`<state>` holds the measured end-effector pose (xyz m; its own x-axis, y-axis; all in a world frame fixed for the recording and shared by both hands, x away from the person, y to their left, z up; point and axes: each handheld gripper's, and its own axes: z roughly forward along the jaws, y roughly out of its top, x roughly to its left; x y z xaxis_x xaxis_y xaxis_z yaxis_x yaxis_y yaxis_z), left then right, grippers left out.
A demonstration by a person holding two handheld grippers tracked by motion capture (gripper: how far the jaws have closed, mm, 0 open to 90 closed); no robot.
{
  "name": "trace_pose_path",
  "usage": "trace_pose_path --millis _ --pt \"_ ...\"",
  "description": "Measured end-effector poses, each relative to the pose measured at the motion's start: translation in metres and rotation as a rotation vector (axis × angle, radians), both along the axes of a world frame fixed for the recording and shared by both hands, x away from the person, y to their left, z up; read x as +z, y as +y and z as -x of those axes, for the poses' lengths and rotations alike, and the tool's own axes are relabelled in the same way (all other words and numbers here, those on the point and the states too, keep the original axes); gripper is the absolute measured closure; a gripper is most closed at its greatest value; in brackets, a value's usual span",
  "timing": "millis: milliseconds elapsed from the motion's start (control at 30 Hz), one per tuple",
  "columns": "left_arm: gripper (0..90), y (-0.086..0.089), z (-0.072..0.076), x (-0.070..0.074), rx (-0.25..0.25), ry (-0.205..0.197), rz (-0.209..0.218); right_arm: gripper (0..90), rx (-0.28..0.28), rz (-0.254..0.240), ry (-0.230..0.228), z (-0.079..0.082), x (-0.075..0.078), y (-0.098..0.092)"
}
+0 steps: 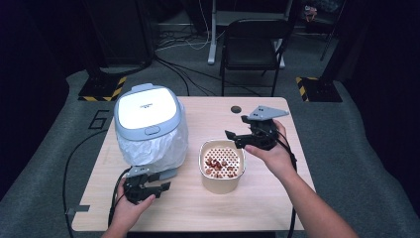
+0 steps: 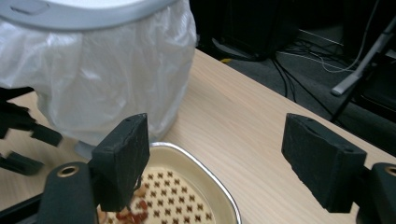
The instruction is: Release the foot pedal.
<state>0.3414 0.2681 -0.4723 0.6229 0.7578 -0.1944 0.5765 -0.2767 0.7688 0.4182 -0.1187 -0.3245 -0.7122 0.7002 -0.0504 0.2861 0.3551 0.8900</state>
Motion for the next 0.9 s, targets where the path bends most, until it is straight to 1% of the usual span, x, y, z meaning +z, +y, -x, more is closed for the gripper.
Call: trace_pose_path --millis 33,67,100,133,167,200,233,300,333,400,433,467,500,533,600,633,667,700,767,800,833,867,900 --pt "40.1 0.002 0.001 0.000 0.007 -0.005 0.002 23.5 -0.009 0.006 0.003 0.002 -0.004 -0.003" --pt "40.2 0.008 0.004 0.000 -0.004 -0.005 0.009 24.3 -0.025 0.006 0.000 0.006 -0.012 -0.010" --pt "40.2 0.008 0.004 0.000 -0.004 -0.005 0.009 24.3 -0.025 0.006 0.000 0.006 -0.012 -0.010" --pt "40.2 0.010 0.011 0.000 0.055 0.047 0.054 24.5 -0.046 -0.001 0.009 0.009 -0.019 -0.016" --pt "40.2 0.010 0.011 0.000 0.055 0.047 0.054 24.5 -0.046 -0.001 0.009 0.009 -0.019 -0.016" --pt "40.2 0.016 0.010 0.000 0.027 0.015 0.014 24.5 -0.051 0.003 0.012 0.010 -0.021 -0.018" --pt "40.2 0.022 0.013 -0.002 0.043 0.022 0.017 24.8 -0.072 -0.007 0.012 0.014 -0.028 -0.026" --pt "40.1 0.024 0.013 -0.003 0.049 0.020 0.018 24.8 -0.080 -0.011 0.020 0.015 -0.031 -0.030" --pt "40.1 0.027 0.014 -0.004 0.058 0.023 0.026 24.8 -0.110 -0.014 0.019 0.019 -0.037 -0.036" --pt "40.1 0.032 0.014 -0.007 0.073 0.021 0.027 24.8 -0.117 -0.012 0.016 0.020 -0.040 -0.038" --pt "40.1 0.034 0.014 -0.009 0.083 0.014 0.034 24.8 -0.136 -0.011 0.016 0.022 -0.044 -0.041" --pt "40.0 0.036 0.013 -0.011 0.079 0.020 0.034 24.8 -0.145 -0.006 0.017 0.023 -0.048 -0.044" --pt "40.0 0.037 0.013 -0.013 0.091 0.009 0.031 24.8 -0.174 0.003 0.017 0.026 -0.057 -0.049" --pt "40.0 0.039 0.012 -0.013 0.085 0.017 0.020 24.8 -0.184 0.005 0.023 0.027 -0.060 -0.051" --pt "40.0 0.041 0.011 -0.018 0.096 0.023 0.005 24.7 -0.215 0.014 0.027 0.030 -0.071 -0.057" --pt "40.0 0.042 0.010 -0.020 0.099 0.023 -0.003 24.7 -0.215 0.014 0.027 0.030 -0.071 -0.057" --pt "40.1 0.045 0.009 -0.024 0.112 0.031 -0.014 24.6 -0.236 0.030 0.029 0.032 -0.082 -0.062" --pt "40.3 0.045 0.009 -0.024 0.112 0.031 -0.014 24.6 -0.236 0.030 0.029 0.032 -0.082 -0.062" --pt "40.5 0.050 0.009 -0.025 0.124 0.034 0.000 24.4 -0.265 0.050 0.039 0.034 -0.094 -0.068" --pt "40.5 0.053 0.010 -0.026 0.137 0.036 0.005 24.3 -0.278 0.066 0.037 0.034 -0.101 -0.071" --pt "40.4 0.057 0.009 -0.026 0.150 0.034 0.003 23.8 -0.295 0.072 0.046 0.034 -0.108 -0.074" --pt "40.0 0.063 0.007 -0.030 0.188 0.035 -0.021 22.9 -0.330 0.080 0.071 0.032 -0.126 -0.083" --pt "39.4 0.063 0.007 -0.030 0.188 0.035 -0.021 22.9 -0.330 0.080 0.071 0.032 -0.126 -0.083"
